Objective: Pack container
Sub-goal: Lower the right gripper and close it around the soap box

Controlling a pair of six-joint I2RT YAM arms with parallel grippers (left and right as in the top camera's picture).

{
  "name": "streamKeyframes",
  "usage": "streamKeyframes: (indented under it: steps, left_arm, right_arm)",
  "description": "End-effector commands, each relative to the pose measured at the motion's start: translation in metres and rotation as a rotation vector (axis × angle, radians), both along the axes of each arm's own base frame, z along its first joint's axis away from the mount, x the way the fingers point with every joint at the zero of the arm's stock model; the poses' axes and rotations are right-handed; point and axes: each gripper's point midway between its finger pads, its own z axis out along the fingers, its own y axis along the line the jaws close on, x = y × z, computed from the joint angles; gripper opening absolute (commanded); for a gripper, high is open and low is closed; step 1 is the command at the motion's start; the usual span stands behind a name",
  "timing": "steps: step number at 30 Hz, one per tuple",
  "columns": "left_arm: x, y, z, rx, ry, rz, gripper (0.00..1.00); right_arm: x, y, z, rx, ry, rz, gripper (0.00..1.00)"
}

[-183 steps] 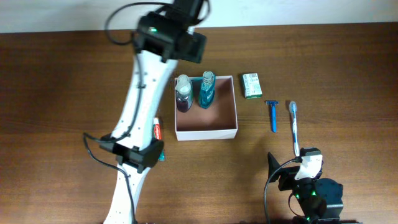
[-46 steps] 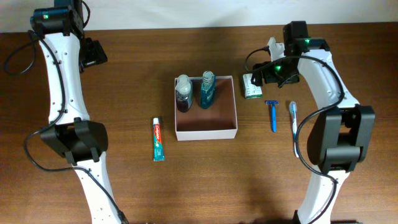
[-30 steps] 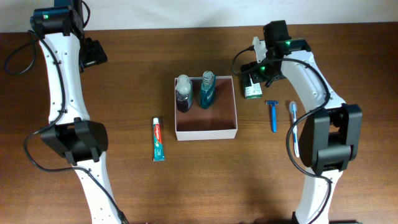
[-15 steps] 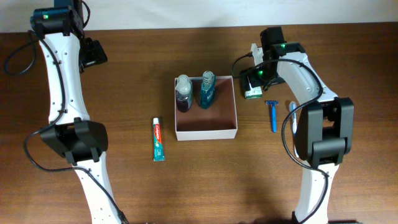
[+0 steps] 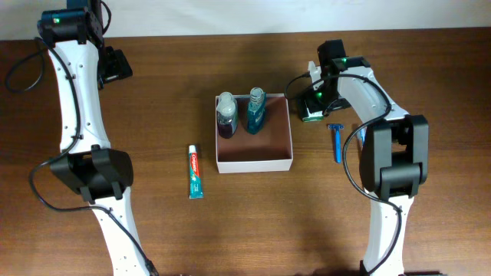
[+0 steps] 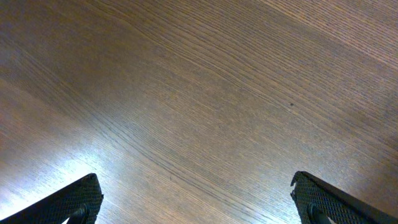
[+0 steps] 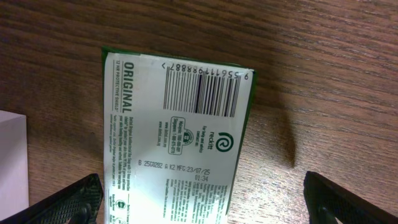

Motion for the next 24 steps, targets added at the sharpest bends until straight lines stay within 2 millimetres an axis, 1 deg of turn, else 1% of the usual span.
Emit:
streamKeyframes:
  steps: [1, 10, 22, 24]
  left_arm:
    - [-0.002, 0.001, 0.002, 0.004, -0.001, 0.015, 0.99]
    - [-0.002, 0.001, 0.002, 0.004, -0.001, 0.015, 0.99]
    - [-0.002, 0.001, 0.002, 0.004, -0.001, 0.015, 0.99]
    - [-0.002, 0.001, 0.002, 0.004, -0.001, 0.015, 0.99]
  right_arm:
    - [0.006, 0.0, 0.0, -0.01, -0.014, -0.007, 0.98]
    - [0.011, 0.002, 0.0, -0.002, -0.035, -0.006, 0.98]
    - [0.011, 0.004, -0.011, 0.006, -0.025, -0.003, 0.99]
    - [0.011, 0.004, -0.013, 0.006, -0.023, -0.003, 0.96]
